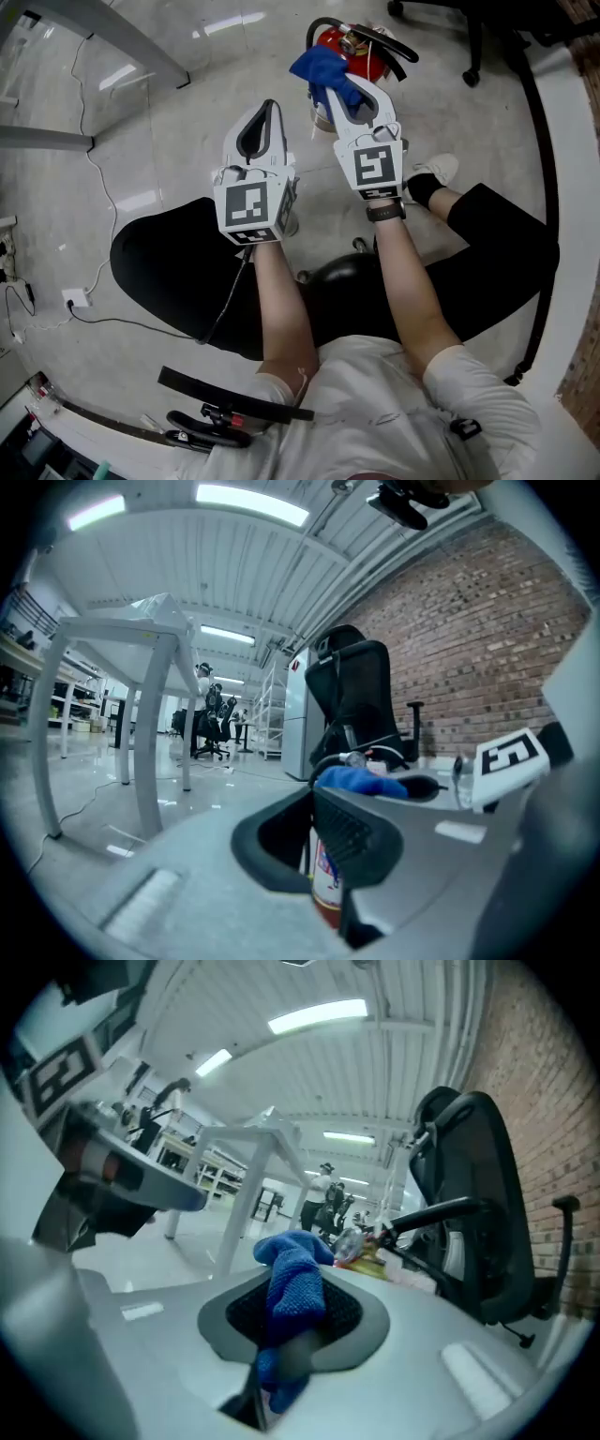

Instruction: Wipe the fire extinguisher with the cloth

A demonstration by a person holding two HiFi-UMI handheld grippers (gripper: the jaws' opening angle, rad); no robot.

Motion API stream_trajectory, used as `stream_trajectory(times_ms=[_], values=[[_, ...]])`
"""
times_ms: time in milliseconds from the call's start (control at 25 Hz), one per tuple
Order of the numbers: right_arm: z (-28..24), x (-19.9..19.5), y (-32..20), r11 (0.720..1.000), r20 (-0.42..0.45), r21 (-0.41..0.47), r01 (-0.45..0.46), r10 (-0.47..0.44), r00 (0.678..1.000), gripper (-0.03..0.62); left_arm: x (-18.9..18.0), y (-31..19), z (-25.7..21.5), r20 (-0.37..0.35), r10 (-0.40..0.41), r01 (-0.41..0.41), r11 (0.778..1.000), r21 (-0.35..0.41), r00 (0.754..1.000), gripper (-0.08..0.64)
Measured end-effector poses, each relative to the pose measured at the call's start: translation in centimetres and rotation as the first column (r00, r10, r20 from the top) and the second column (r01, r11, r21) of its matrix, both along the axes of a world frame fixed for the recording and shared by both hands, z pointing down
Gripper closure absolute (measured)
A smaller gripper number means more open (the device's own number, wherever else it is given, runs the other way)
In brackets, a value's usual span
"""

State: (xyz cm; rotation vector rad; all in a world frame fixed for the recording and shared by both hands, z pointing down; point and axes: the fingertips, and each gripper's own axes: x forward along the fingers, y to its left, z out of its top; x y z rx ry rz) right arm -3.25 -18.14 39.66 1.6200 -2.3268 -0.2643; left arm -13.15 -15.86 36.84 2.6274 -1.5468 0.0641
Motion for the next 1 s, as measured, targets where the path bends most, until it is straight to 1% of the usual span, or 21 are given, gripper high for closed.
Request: stream_trajectory(times_ms=[40,80,160,240,320,400,480,520,560,640,680,720,760,800,840,880,920,960,1000], values=[[1.8,-0.5,0.3,1.0,-0.053,-0.025,0.015,-0.016,0.998,0.517,0.1,0.2,0.3,-0.005,0.0,0.0,1.0,-0.006,1.0,0.56],[4.0,-0.7,0.4,0.997,-0.101,-0.074,0.011,-0.018,0.995,0.517,0.2,0.4,0.4,-0.014,-0.003,0.002,1.0,-0.009,1.0,0.56],[9.3,-0.4,0.2,0.987,-0.146,-0.162,-0.014,-0.01,0.989,0.517,0.3,0.7,0.6,-0.029,-0.012,0.011,1.0,-0.011,1.0,0.56],[14.3,-0.5,0.1,0.976,-0.183,-0.218,-0.003,-0.038,0.982,0.518,0.4,1.3,1.0,-0.027,-0.023,0.023,1.0,-0.018,0.999,0.559],[19.1,-1.0,0.0,0.958,-0.236,-0.285,0.011,-0.082,0.968,0.518,0.5,2.0,1.5,-0.018,-0.034,0.033,0.999,-0.03,0.999,0.56],[23.7,-1.5,0.1,0.93,-0.271,-0.368,0.0,-0.107,0.957,0.518,0.5,2.8,2.2,-0.009,-0.042,0.042,0.998,-0.043,0.999,0.56],[28.2,-1.8,0.2,0.891,-0.285,-0.452,-0.028,-0.115,0.952,0.518,0.2,3.4,3.1,0.005,-0.051,0.051,0.997,-0.057,0.999,0.56],[30.4,-1.8,0.2,0.868,-0.297,-0.495,-0.045,-0.121,0.947,0.518,0.0,3.6,3.5,0.016,-0.056,0.057,0.996,-0.064,0.998,0.56],[32.6,-1.6,0.2,0.838,-0.32,-0.542,-0.066,-0.134,0.938,0.518,-0.4,3.8,4.0,0.029,-0.063,0.065,0.995,-0.07,0.998,0.56],[37.1,-0.3,0.7,0.761,-0.376,-0.638,-0.115,-0.178,0.909,0.518,-1.0,4.1,4.6,0.045,-0.074,0.078,0.994,-0.079,0.996,0.56],[38.7,0.5,1.0,0.73,-0.386,-0.672,-0.128,-0.197,0.901,0.518,-1.3,4.2,4.8,0.048,-0.077,0.081,0.993,-0.082,0.996,0.56],[39.6,1.0,1.2,0.713,-0.383,-0.69,-0.129,-0.207,0.9,0.523,-1.6,4.4,5.0,0.051,-0.079,0.083,0.993,-0.083,0.996,0.56],[39.7,1.3,1.4,0.708,-0.373,-0.696,-0.123,-0.209,0.904,0.525,-2.0,4.4,5.1,0.053,-0.08,0.084,0.993,-0.084,0.995,0.56],[39.3,1.4,1.6,0.708,-0.353,-0.697,-0.112,-0.203,0.913,0.522,-2.5,4.5,5.2,0.055,-0.083,0.087,0.993,-0.084,0.995,0.56],[38.3,1.2,1.9,0.714,-0.317,-0.694,-0.094,-0.186,0.93,0.52,-2.9,4.5,5.0,0.052,-0.088,0.093,0.992,-0.083,0.995,0.56],[36.7,0.9,2.3,0.728,-0.261,-0.683,-0.067,-0.158,0.952,0.52,-3.1,4.5,4.7,0.044,-0.095,0.099,0.992,-0.083,0.994,0.56],[34.5,0.6,2.6,0.753,-0.196,-0.657,-0.033,-0.127,0.972,0.52,-3.0,4.4,4.3,0.032,-0.099,0.102,0.991,-0.081,0.995,0.56],[31.7,0.3,2.9,0.79,-0.136,-0.614,-0.003,-0.102,0.985,0.52,-2.6,4.4,3.8,0.019,-0.097,0.098,0.992,-0.079,0.995,0.56],[28.4,0.2,3.2,0.832,-0.084,-0.555,0.019,-0.078,0.993,0.519,-1.9,4.3,3.2,0.009,-0.086,0.087,0.994,-0.072,0.996,0.56]])
